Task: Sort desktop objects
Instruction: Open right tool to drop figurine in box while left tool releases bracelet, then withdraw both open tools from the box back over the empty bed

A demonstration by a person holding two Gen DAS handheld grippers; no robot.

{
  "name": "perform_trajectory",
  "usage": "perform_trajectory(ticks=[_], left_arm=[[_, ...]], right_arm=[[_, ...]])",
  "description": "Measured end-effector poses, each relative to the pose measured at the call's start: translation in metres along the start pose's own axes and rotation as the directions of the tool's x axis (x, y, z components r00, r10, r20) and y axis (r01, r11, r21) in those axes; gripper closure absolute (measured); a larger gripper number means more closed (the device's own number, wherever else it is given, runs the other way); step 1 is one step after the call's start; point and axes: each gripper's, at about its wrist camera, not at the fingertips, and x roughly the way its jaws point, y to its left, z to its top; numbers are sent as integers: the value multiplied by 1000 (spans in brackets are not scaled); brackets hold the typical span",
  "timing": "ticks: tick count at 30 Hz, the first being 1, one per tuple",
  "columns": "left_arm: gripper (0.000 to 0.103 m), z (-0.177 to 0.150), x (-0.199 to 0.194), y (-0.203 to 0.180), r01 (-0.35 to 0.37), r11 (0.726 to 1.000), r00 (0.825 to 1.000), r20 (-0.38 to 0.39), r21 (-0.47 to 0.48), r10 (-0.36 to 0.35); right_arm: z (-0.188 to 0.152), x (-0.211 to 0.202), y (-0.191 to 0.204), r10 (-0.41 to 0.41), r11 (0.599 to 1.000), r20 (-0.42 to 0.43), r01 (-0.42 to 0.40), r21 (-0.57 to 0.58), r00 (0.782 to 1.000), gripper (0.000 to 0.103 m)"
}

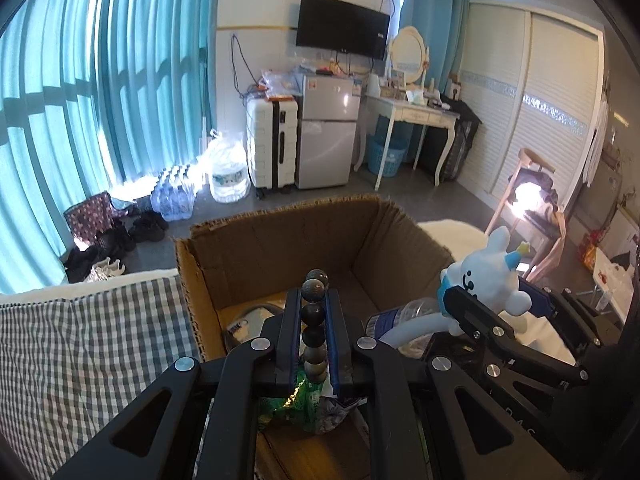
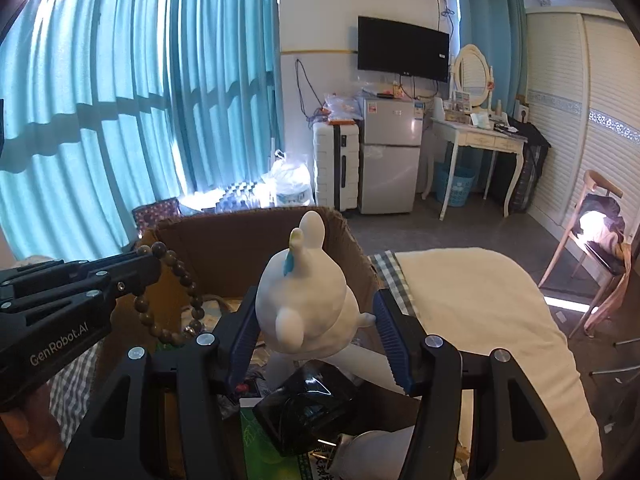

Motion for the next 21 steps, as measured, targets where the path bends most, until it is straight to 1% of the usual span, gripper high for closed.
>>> perform_trajectory(ticks=[6,10,13,14,15,18,20,21], left_arm=[[91,-9,17,6,1,1000,999,-51,5,0],[90,-9,9,8,5,1000,999,-42,-12,-6],[89,-6,-4,9,10,1000,1000,-18,-16,-10],[88,-5,-9,10,9,1000,1000,-11,-19,-10],[87,-4,-15,11,9,1000,1000,-2,-23,-9],[85,0,-29,16,1,1000,1000,13,-28,-1],[78,1,-39,20,-6,1000,1000,25,-28,7],[77,1,-45,22,-11,1000,999,33,-27,12]], right_arm=[[-9,16,1,-7,1000,-50,7,-8,999,47],[-9,16,1,-5,1000,-60,4,-7,998,46],[-5,7,0,6,1000,-34,-5,10,999,43],[-3,4,0,10,1000,-23,-9,15,1000,38],[-2,-1,1,15,1000,-9,-15,16,1000,36],[3,-9,5,15,1000,10,-15,10,1000,36],[6,-16,7,14,1000,24,-15,3,1000,36],[7,-20,8,15,1000,32,-15,0,999,36]])
